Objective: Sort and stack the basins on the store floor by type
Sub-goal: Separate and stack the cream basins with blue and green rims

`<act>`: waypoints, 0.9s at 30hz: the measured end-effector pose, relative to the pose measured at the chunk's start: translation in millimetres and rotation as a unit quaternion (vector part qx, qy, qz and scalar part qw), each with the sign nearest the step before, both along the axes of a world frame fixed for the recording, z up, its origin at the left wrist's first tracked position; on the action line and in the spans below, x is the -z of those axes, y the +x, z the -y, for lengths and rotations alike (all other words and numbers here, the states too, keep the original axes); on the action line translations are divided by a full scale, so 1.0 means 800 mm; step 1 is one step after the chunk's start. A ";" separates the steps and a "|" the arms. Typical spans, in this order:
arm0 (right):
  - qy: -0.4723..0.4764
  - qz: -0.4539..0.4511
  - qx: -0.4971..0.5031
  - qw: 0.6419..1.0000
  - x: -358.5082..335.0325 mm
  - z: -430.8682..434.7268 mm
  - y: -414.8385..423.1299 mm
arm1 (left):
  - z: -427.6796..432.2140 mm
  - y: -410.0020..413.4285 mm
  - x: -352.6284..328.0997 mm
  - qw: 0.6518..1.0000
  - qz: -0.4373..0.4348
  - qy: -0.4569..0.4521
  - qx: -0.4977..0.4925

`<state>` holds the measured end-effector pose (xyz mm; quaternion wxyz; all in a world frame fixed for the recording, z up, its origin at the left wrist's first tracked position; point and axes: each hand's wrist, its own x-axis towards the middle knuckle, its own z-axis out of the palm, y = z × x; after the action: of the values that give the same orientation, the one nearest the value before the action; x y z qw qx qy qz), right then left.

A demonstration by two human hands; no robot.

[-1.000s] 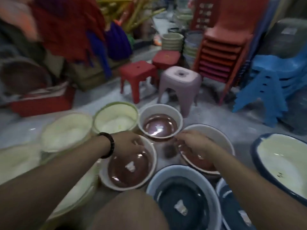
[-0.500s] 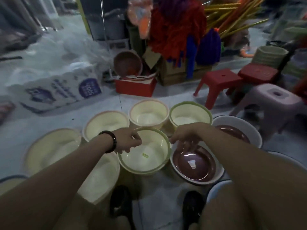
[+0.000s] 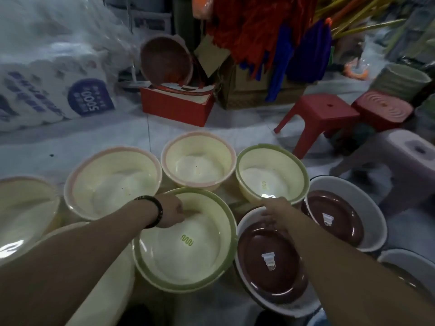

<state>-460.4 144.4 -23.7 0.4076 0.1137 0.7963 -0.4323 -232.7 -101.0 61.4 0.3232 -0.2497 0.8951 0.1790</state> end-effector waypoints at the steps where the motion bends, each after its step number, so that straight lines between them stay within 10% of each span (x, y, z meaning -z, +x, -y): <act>1: -0.009 -0.008 0.047 0.999 0.007 0.000 -0.018 | 0.006 -0.005 0.014 1.000 0.011 -0.008 0.010; 6: -0.020 -0.010 0.227 0.974 0.056 -0.021 -0.111 | 0.026 -0.016 0.089 0.997 0.059 0.002 -0.050; 17: -0.138 0.110 0.286 0.942 0.124 -0.037 -0.146 | 0.060 0.023 0.162 0.960 -0.025 -0.052 -0.275; 27: -0.126 -0.046 0.352 0.926 0.073 -0.012 -0.159 | 0.066 0.043 0.174 0.824 -0.004 0.151 -0.546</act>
<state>-587.7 153.6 -82.2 0.2029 0.3144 0.6615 -0.6500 -198.5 -153.6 -77.5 0.2025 -0.6448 0.5758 0.4601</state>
